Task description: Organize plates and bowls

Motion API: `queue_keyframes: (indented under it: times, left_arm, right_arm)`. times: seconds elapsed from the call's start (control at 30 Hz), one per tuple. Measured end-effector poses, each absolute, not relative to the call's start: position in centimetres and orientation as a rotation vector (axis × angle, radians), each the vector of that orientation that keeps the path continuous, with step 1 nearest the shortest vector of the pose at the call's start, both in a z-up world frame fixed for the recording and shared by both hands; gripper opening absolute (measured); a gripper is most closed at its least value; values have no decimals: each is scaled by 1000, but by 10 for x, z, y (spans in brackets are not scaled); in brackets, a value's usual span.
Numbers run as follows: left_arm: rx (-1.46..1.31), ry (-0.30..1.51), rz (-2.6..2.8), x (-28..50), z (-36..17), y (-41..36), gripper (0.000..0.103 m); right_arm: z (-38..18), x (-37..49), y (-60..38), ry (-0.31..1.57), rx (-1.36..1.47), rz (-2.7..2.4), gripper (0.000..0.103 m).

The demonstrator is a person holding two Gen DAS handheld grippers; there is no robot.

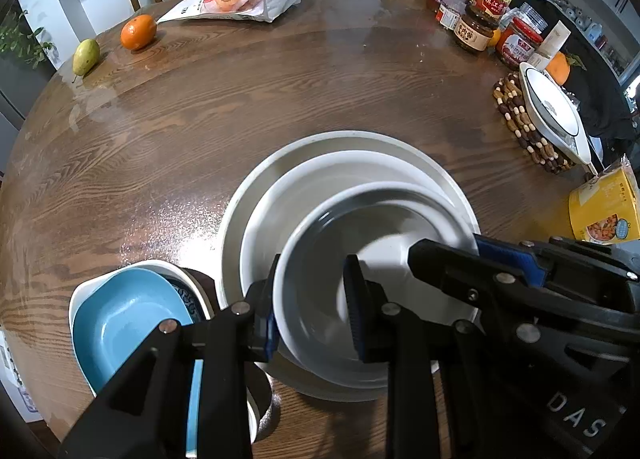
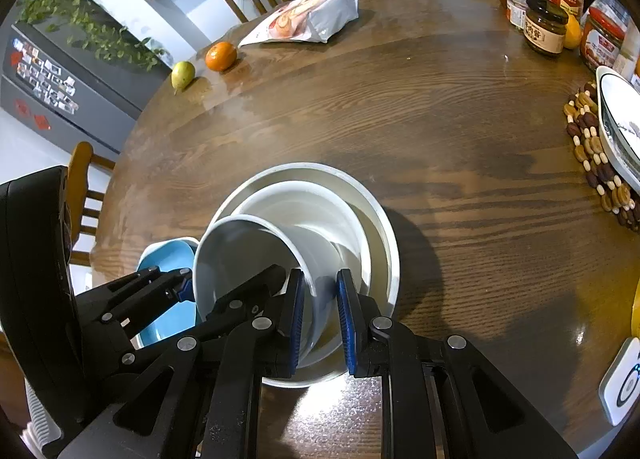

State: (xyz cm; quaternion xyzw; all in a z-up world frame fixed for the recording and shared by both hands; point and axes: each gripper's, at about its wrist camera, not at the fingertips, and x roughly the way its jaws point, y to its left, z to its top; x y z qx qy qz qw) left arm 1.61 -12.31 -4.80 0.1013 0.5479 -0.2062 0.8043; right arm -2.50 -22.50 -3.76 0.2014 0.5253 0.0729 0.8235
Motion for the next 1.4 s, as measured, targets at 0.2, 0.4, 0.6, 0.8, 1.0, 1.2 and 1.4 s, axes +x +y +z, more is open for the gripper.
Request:
queue_keyframes:
  times: [0.2,0.4,0.6,0.8,1.0,1.2,1.4]
  left_arm:
    - [227,1176,-446,18,-50,-125,24]
    - [236,1178,-447,18,-50,-127,24]
    - [248,1187,-450,20,-51,-128,24]
    - [252,1189,-450,21,-52,-129,25]
    - [256,1188,-451,23,-53,-130,25]
    - [263,1190,-451,24,-54,-130,25]
    - [269,1198,-449,27,-55,-132,25]
  right_arm:
    - [-39,-25,-226,1121,431,150,20]
    - [-39,-24,-227,1123,430,148,20]
    - [-40,-22,-227,1132,421,143,20]
    - [-40,-20,-225,1140,415,136,20]
    - [-40,-20,-225,1141,414,136,20]
    - [-41,-20,-225,1140,413,133,20]
    - [-43,-19,-225,1144,411,133,20]
